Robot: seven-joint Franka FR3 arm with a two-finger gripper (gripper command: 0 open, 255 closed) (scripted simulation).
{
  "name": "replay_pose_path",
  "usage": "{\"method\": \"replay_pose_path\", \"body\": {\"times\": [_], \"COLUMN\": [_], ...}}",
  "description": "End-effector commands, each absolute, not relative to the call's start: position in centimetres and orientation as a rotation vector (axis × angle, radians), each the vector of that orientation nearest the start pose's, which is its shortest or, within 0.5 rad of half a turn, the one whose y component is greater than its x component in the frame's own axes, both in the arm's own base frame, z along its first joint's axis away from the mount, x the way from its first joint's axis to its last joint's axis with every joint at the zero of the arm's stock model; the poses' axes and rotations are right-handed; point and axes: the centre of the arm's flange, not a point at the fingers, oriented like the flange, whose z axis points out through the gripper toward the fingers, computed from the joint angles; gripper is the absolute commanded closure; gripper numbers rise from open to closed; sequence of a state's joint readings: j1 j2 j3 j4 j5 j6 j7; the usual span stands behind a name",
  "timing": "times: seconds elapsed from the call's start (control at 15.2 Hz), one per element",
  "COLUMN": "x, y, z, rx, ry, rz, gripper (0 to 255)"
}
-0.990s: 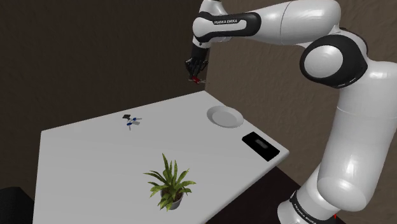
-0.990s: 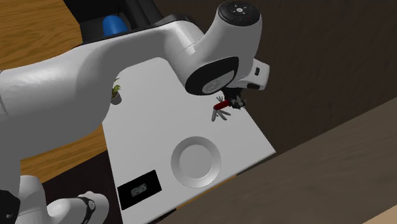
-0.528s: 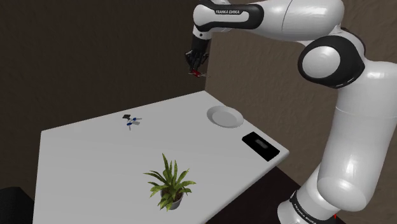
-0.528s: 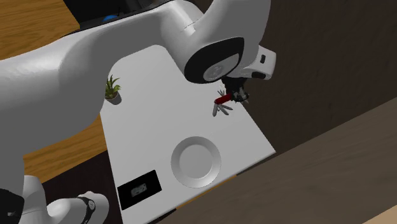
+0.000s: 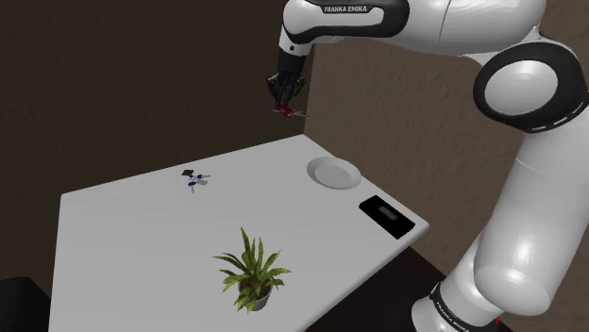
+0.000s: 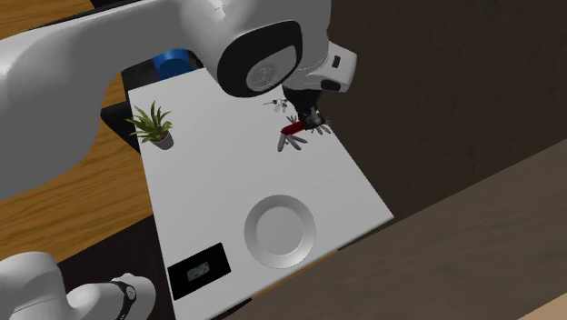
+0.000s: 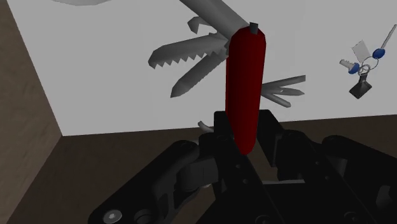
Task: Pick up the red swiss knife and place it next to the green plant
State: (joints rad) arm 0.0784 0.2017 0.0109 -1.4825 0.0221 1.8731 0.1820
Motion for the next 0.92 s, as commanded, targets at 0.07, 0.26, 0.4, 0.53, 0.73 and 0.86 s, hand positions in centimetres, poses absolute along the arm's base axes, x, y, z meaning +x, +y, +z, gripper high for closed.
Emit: {"method": "replay_pose_path", "body": {"times": [0.07, 0.26, 0.4, 0.53, 0.73, 0.86], "x": [61.4, 59.1, 57.6, 56.0, 53.7, 52.2], "y": [8.7, 11.9, 14.0, 16.2, 19.4, 21.5], "z": [57.5, 57.5, 57.5, 57.5, 57.5, 57.5], "rx": [-3.076, -3.076, -3.076, -3.076, -3.076, -3.076], "ry": [0.152, 0.152, 0.152, 0.152, 0.152, 0.152], "rz": [-0.284, -0.284, -0.284, -0.284, -0.284, -0.284], "gripper": [255, 255, 255, 255, 255, 255]}}
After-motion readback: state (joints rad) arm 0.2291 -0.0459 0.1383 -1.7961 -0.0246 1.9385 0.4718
